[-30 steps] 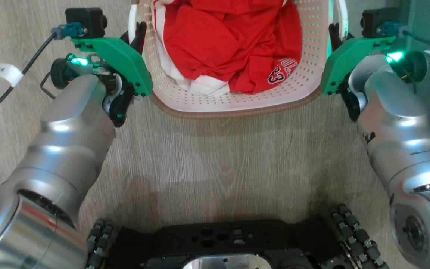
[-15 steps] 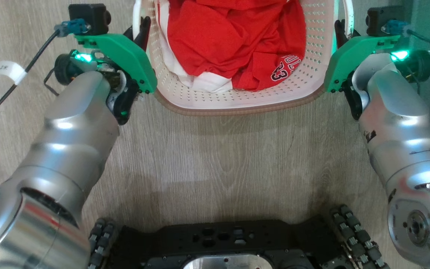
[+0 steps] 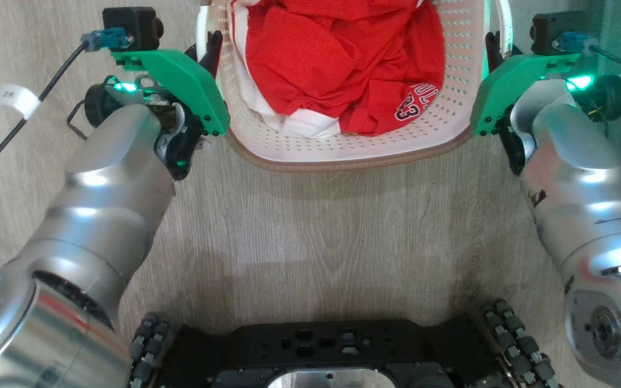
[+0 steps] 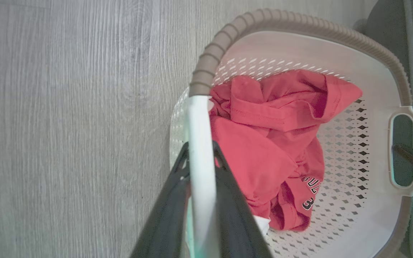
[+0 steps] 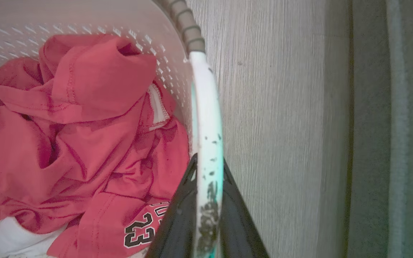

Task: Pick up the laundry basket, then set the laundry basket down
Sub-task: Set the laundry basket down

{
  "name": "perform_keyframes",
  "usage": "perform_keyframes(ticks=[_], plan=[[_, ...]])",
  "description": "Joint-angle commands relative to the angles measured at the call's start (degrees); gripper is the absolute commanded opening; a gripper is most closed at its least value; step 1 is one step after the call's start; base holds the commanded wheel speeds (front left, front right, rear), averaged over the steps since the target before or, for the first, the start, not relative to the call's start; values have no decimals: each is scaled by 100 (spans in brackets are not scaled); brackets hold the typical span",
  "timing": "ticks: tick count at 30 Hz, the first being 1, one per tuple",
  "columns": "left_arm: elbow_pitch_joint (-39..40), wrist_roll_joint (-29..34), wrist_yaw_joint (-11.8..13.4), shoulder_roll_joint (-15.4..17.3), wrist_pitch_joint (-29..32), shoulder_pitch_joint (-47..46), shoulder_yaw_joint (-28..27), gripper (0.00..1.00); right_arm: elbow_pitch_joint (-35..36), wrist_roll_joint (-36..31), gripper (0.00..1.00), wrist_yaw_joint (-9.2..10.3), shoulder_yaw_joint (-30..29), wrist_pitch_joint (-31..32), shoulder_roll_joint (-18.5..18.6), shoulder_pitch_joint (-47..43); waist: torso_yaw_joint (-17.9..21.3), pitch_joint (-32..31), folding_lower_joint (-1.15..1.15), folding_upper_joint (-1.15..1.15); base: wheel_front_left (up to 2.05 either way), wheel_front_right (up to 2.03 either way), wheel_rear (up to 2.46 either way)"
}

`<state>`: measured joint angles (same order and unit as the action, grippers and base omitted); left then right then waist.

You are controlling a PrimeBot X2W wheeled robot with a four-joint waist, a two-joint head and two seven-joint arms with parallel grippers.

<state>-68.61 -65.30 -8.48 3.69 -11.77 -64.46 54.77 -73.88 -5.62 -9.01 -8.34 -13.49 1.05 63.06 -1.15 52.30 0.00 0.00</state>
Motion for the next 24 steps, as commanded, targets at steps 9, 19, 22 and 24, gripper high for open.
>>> perform_keyframes(ticks=[9, 19, 22, 24], plan=[[87, -243, 99, 494, 139, 156, 35, 100, 74, 1344, 100, 153, 1403, -118, 183, -355, -23, -31, 0, 0, 0, 0, 0], [174, -360, 99, 572, 83, 170, 215, 100, 344, 2209, 100, 153, 2333, -89, 183, -491, 48, -134, 0, 0, 0, 0, 0], [105, -346, 99, 583, -36, 198, 271, 100, 359, 2293, 100, 153, 2455, -113, 183, -515, 68, -269, 0, 0, 0, 0, 0], [48, -309, 99, 576, -131, 239, 314, 100, 354, 2277, 100, 153, 2446, -133, 183, -540, 75, -415, 0, 0, 0, 0, 0]])
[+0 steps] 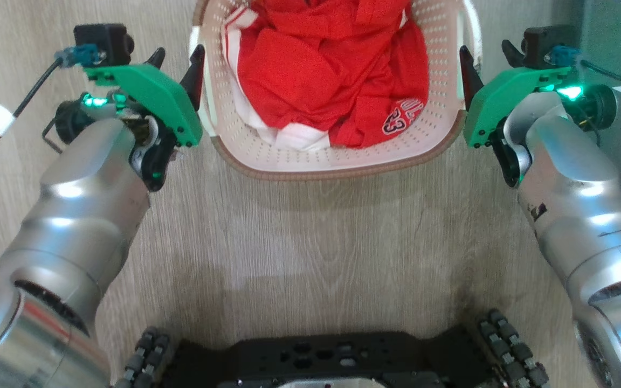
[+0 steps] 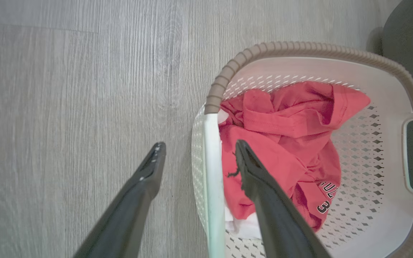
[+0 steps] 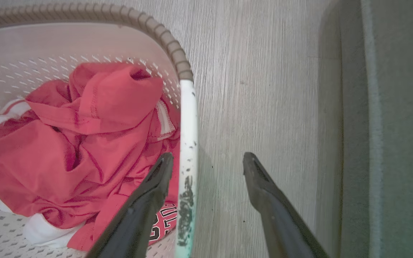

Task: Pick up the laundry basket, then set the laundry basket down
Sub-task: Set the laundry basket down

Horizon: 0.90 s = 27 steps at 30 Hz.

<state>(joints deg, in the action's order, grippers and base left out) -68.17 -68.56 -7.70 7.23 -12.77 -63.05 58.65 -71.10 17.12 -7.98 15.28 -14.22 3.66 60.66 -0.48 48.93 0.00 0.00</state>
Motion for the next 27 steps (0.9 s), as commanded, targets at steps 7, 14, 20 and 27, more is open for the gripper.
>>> perform_keyframes(ticks=[7, 14, 20, 27], plan=[[60, 304, 22, 283, -217, 189, -276, 100, 907, -343, 100, 49, -415, -75, -20, -737, 2, -719, 0, 0, 0, 0, 0], [1238, 1497, 414, 508, -221, 719, -1573, 100, 2276, -853, 100, 49, -1074, -77, -26, -1537, -75, -1296, 0, 0, 0, 0, 0], [2564, 2782, 682, 509, -222, 1671, -2806, 100, 3333, -1015, 100, 49, -1396, -77, -65, -2164, -120, -1742, 0, 0, 0, 0, 0], [3917, 3946, 750, 321, -222, 2729, -3829, 100, 4323, -950, 100, 49, -1482, -77, -76, -2825, -150, -2297, 0, 0, 0, 0, 0]])
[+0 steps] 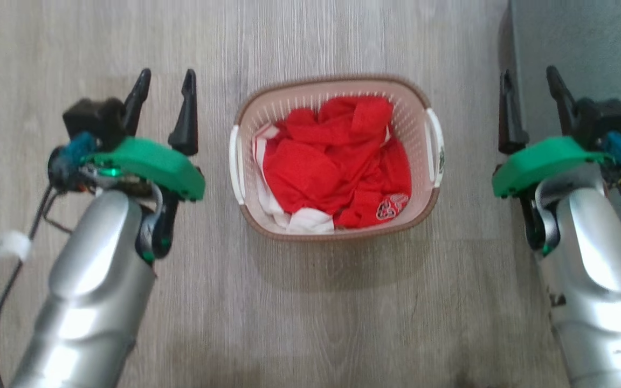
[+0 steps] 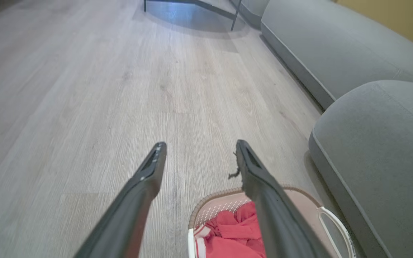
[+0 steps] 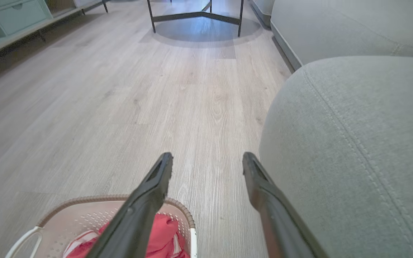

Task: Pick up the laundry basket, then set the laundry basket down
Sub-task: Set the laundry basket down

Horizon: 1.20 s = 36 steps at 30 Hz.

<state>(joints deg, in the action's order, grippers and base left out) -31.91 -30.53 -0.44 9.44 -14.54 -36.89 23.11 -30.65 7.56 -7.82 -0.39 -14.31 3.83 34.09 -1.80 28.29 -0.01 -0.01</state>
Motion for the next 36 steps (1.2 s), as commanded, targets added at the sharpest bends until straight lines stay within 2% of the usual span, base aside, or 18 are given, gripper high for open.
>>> perform_keyframes(ticks=[1, 10, 17, 23, 36], plan=[[473, 268, 22, 72, -45, 247, -375, 100, 400, 9, 100, 33, 79, -68, -93, -260, -21, -309, 1, 1, 0, 0, 0], [1560, 922, 67, -38, -45, 1298, -905, 100, 1268, -32, 100, 33, 67, -69, -94, -982, 34, -995, 1, 1, 0, 0, 0], [2345, 1191, 317, -66, -45, 2245, -1123, 100, 1943, -14, 100, 33, 12, -69, -94, -1712, 104, -1526, 1, 1, 0, 0, 0], [2911, 1214, 506, -3, 73, 3038, -1107, 100, 2385, -5, 100, 33, -57, -69, -95, -2406, 152, -1948, 1, 1, 0, 0, 0], [3639, 1161, 728, 81, 540, 3932, -976, 100, 2697, 42, 100, 33, -34, 352, -95, -3158, 162, -2509, 1, 1, 0, 0, 0]])
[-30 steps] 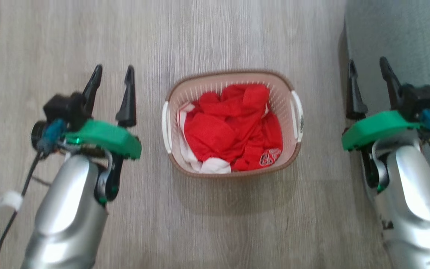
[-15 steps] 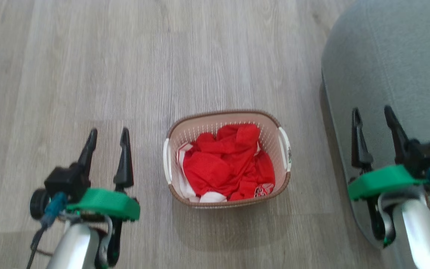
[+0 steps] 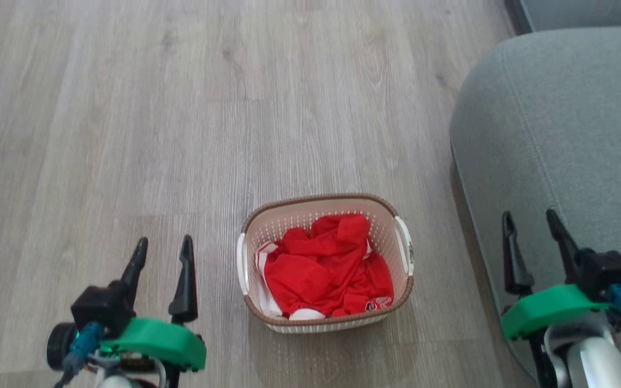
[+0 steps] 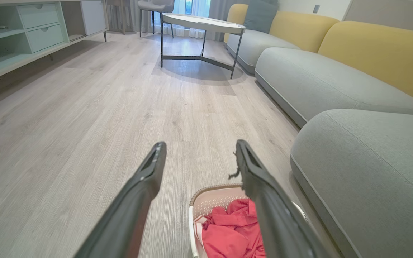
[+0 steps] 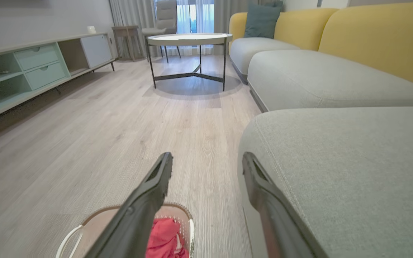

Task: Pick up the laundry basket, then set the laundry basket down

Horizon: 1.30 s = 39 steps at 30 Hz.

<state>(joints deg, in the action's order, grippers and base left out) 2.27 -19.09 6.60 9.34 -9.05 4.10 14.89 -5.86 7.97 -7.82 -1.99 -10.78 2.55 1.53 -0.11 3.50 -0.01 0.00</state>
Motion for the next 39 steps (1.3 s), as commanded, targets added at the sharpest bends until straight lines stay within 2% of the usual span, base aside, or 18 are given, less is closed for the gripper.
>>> perform_keyframes(ticks=[1, 12, 34, 35, 39], plan=[[242, 13, 23, 100, 5, -122, -141, 100, 230, -3, 100, 33, 135, 32, 33, 62, -13, -69, 1, 0, 0, 0, 0], [380, -44, 63, 165, 141, 192, -67, 100, 419, 54, 100, 33, 228, 305, 33, -232, -59, -320, 1, 0, 0, 0, 0], [398, -62, 143, 260, 166, 157, -56, 100, 554, 58, 100, 33, 286, 374, 32, -257, -63, -251, 1, 0, 0, 0, 0], [227, -65, 107, 158, 186, 410, 122, 0, 325, 29, 0, 1, 174, 373, -8, -346, -64, -250, 1, 0, 0, 0, 0], [141, -228, 81, 118, 197, 413, 99, 0, 241, 206, 0, 1, 202, 370, -10, -362, -61, -249, 1, 0, 0, 0, 0]])
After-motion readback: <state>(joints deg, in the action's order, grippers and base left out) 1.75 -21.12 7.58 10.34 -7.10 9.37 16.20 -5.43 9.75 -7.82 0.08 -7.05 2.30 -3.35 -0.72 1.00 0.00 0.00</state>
